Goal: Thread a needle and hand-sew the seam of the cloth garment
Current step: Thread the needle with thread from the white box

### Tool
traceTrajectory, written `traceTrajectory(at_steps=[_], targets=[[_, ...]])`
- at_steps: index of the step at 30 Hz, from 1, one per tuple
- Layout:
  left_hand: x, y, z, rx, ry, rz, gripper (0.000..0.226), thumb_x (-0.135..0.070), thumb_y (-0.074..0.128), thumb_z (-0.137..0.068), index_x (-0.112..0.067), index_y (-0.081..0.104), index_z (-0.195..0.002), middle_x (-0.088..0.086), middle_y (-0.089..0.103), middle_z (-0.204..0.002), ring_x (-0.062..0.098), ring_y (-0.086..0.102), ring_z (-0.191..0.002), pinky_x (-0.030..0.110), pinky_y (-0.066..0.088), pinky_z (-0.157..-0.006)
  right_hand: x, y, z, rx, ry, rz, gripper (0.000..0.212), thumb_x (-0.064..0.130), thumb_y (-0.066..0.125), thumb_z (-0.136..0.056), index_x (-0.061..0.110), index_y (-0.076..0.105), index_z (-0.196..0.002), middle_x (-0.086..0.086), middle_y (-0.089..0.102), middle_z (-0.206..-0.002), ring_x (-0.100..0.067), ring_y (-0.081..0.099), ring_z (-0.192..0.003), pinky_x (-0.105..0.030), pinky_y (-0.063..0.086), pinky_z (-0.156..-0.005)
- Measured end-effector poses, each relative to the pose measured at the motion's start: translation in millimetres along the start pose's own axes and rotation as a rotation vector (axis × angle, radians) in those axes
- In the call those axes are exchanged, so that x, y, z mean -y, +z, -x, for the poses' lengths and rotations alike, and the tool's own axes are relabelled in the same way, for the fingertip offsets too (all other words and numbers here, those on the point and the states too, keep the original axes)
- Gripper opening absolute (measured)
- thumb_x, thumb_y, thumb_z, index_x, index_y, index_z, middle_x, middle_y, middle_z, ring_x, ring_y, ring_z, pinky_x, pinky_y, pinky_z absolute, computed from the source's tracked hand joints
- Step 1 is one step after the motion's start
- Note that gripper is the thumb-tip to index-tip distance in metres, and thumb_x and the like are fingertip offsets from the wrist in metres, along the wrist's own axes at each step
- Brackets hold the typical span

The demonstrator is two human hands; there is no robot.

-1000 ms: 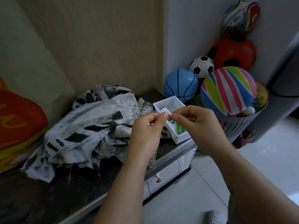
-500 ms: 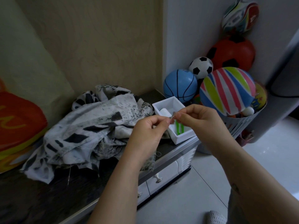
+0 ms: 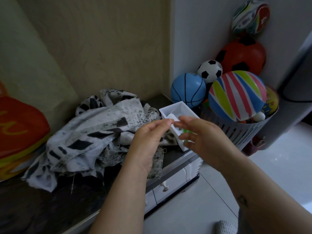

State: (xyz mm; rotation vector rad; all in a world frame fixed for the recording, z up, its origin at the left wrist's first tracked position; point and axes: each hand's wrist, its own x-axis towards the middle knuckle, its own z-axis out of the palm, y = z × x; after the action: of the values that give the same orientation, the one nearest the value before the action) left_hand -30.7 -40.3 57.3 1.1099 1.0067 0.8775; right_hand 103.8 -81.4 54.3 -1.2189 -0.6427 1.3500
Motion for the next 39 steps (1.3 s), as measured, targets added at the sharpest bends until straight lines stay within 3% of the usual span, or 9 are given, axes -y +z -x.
traceTrajectory(at_steps=[5,7,10,15,27,31,34,37,39], targets=[[2,1,-1,0.016,-0.051,0.085,0.013,-0.022,0.063,-0.088,-0.024,0.073,-0.080,-0.013,0.071,-0.071,-0.005,0.066,-0.069,0.020,0.052,-0.065,-9,14,1,0.218,0.015,-0.043,0.021,0.008,0.058,-0.085,0.010,0.063,-0.105,-0.005,0.070,-0.085,-0.013,0.061,-0.065,-0.022,0.052,-0.063],[2,0,-1,0.027,-0.066,0.089,0.014,-0.025,0.064,-0.086,-0.026,0.075,-0.078,-0.010,0.071,-0.074,-0.001,0.066,-0.073,0.027,0.048,-0.078,-11,15,0,0.261,0.004,-0.040,0.019,0.009,0.059,-0.084,0.008,0.063,-0.102,-0.004,0.069,-0.079,-0.014,0.062,-0.066,-0.022,0.053,-0.065],[2,0,0,0.025,-0.088,0.099,0.012,-0.029,0.066,-0.084,-0.028,0.076,-0.078,-0.013,0.071,-0.079,0.005,0.060,-0.087,0.031,0.042,-0.083,-12,15,-2,0.258,-0.002,-0.039,0.018,0.016,0.061,-0.077,0.006,0.063,-0.091,-0.003,0.063,-0.067,-0.011,0.057,-0.061,-0.019,0.052,-0.061],[1,0,0,-0.007,-0.096,0.116,0.013,-0.029,0.068,-0.081,-0.032,0.076,-0.072,-0.017,0.069,-0.073,0.008,0.056,-0.092,0.031,0.040,-0.080,-11,12,-5,0.186,-0.015,-0.031,0.012,0.020,0.065,-0.071,0.009,0.064,-0.075,-0.004,0.050,-0.062,-0.010,0.046,-0.058,-0.016,0.048,-0.056],[0,-1,-2,-0.053,-0.043,0.096,0.006,-0.028,0.067,-0.082,-0.024,0.072,-0.083,-0.022,0.068,-0.065,0.003,0.054,-0.078,0.025,0.040,-0.073,-4,0,-6,0.142,-0.036,0.254,0.014,0.010,0.063,-0.084,0.008,0.062,-0.071,0.000,0.055,-0.056,-0.011,0.048,-0.055,-0.026,0.043,-0.062],[-1,0,-2,-0.019,-0.014,0.091,0.005,-0.021,0.066,-0.084,-0.022,0.071,-0.082,-0.015,0.069,-0.064,-0.005,0.062,-0.059,0.014,0.047,-0.055,-3,-2,-6,0.136,-0.035,0.343,0.013,0.011,0.064,-0.085,0.010,0.063,-0.072,0.001,0.057,-0.055,-0.011,0.050,-0.054,-0.028,0.043,-0.064],[-2,-1,-2,-0.016,0.014,0.087,0.013,-0.016,0.064,-0.086,-0.021,0.071,-0.076,-0.014,0.066,-0.063,-0.005,0.055,-0.048,0.011,0.042,-0.046,-3,-2,-7,0.128,-0.039,0.414,0.013,0.011,0.064,-0.085,0.010,0.064,-0.072,0.003,0.057,-0.054,-0.010,0.051,-0.054,-0.028,0.045,-0.066],[-1,-1,-3,0.000,0.034,0.098,0.021,-0.017,0.067,-0.084,-0.025,0.076,-0.068,0.003,0.060,-0.083,0.000,0.043,-0.048,0.013,0.035,-0.046,-2,-4,-7,0.122,-0.046,0.467,0.013,0.014,0.065,-0.085,0.012,0.064,-0.073,0.004,0.058,-0.053,-0.009,0.052,-0.053,-0.027,0.046,-0.065],[0,-1,-3,0.037,0.047,0.104,0.025,-0.015,0.065,-0.085,-0.027,0.076,-0.067,0.006,0.063,-0.084,0.002,0.049,-0.052,0.014,0.038,-0.048,-2,-6,-7,0.119,-0.051,0.505,0.011,0.016,0.066,-0.085,0.012,0.065,-0.075,0.005,0.059,-0.055,-0.008,0.054,-0.054,-0.026,0.048,-0.065]])
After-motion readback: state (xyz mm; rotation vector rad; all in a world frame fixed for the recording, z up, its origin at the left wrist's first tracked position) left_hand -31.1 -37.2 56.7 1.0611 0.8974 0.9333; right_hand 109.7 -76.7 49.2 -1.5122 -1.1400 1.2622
